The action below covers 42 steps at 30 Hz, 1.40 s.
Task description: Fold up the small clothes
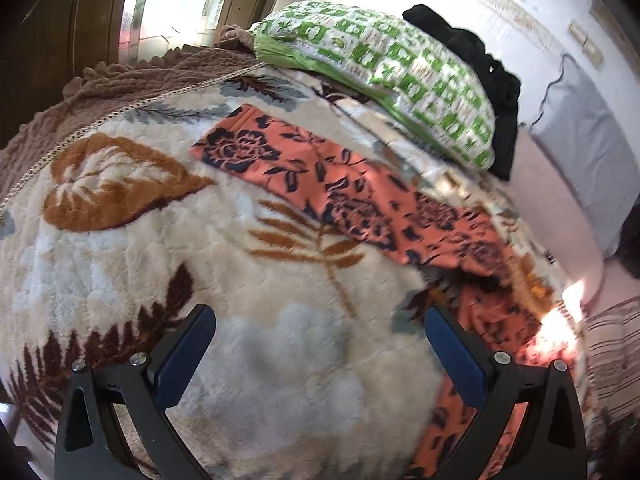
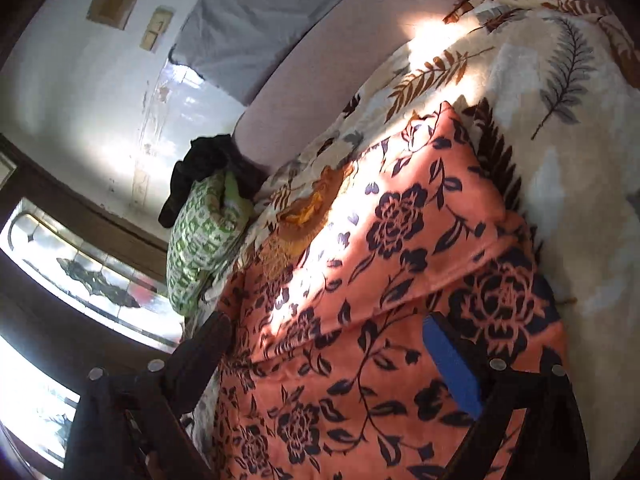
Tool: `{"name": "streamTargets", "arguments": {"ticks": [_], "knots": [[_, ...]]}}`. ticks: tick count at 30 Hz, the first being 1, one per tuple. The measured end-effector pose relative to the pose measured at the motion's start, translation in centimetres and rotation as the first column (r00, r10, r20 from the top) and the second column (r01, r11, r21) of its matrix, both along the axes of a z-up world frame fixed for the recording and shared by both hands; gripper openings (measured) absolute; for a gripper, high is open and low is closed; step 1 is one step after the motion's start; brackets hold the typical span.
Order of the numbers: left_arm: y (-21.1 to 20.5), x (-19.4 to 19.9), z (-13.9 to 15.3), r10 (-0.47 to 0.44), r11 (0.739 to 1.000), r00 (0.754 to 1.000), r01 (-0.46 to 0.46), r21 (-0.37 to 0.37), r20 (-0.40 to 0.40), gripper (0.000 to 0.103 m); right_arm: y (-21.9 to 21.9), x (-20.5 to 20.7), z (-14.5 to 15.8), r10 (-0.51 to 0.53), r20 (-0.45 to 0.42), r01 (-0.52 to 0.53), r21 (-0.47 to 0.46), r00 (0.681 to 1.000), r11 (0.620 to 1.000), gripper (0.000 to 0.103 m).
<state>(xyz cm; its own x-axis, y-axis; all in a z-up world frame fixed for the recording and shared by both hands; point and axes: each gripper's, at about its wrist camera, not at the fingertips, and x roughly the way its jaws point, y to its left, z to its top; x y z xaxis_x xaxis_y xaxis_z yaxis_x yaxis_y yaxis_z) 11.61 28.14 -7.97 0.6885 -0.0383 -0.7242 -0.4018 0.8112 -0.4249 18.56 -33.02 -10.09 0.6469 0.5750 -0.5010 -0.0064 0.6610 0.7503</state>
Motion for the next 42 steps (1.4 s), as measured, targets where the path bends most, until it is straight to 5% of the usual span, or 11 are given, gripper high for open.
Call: {"name": "streamTargets", "arguments": {"ticks": [7, 13, 15, 22, 23, 24, 25, 27, 35, 39, 42], "knots": [[4.9, 5.4, 0.1, 0.035, 0.958, 0.995, -0.006, -0.285, 0.096, 0.103, 2.7, -2.4, -3.4, 0.077, -0.038, -0.079, -0.061, 0.996, 0.995, 0.098], [10.6, 7.9, -4.1, 0.182, 0.84, 0.983, -0.142, -0.524, 0.026, 0.103, 2.1, -2.4, -3.5, 0.076, -0.027, -0.078, -0.048, 0.997, 0.996, 0.098], [10.9, 8.2, -4.3, 0.2, 0.835, 0.979, -0.158, -0.527, 0.023, 0.103, 2.3, -2.3, -3.5, 0.079, -0.026, -0.08, -0.048, 0.997, 0.996, 0.098], [11.4, 9.8, -4.2, 0.294, 0.835, 0.955, -0.277, -0.476, -0.039, 0.097, 2.5, -1.8, -3.6, 0.079, -0.021, -0.08, -0.047, 0.997, 0.996, 0.098], [11.5, 10.0, -4.2, 0.313, 0.838, 0.948, -0.306, -0.451, -0.062, 0.073, 2.5, -1.8, -3.6, 0.079, -0.02, -0.079, -0.046, 0.997, 0.996, 0.098], [11.8, 10.4, -4.6, 0.309, 0.843, 0.945, -0.323, -0.431, -0.104, 0.022, 2.4, -1.8, -3.6, 0.078, -0.019, -0.079, -0.044, 0.997, 0.996, 0.098], [12.1, 10.8, -5.5, 0.298, 0.833, 0.941, -0.338, -0.437, -0.161, 0.005, 2.4, -1.8, -3.6, 0.078, -0.018, -0.079, -0.042, 0.997, 0.996, 0.098], [12.6, 10.8, -6.0, 0.318, 0.818, 0.933, -0.36, -0.449, -0.168, 0.005, 2.3, -1.7, -3.6, 0.076, -0.017, -0.077, -0.037, 0.997, 0.996, 0.098], [1.4, 13.2, 10.0, 0.019, 1.0, 0.989, -0.018, -0.011, 0.143, 0.004, 1.6, -2.0, -3.6, 0.061, -0.003, -0.061, 0.0, 0.998, 0.998, 0.098], [-11.7, 13.6, 18.1, -0.31, 0.949, 0.903, 0.273, 0.158, 0.299, 0.004, 1.1, -2.3, -3.5, 0.042, 0.0, -0.042, 0.017, 0.999, 0.999, 0.098], [-22.4, 13.6, 19.7, -0.535, 0.845, 0.787, 0.488, 0.219, 0.307, 0.007, 0.4, -2.6, -3.3, 0.017, 0.004, -0.017, 0.032, 1.0, 0.999, 0.098]]}}
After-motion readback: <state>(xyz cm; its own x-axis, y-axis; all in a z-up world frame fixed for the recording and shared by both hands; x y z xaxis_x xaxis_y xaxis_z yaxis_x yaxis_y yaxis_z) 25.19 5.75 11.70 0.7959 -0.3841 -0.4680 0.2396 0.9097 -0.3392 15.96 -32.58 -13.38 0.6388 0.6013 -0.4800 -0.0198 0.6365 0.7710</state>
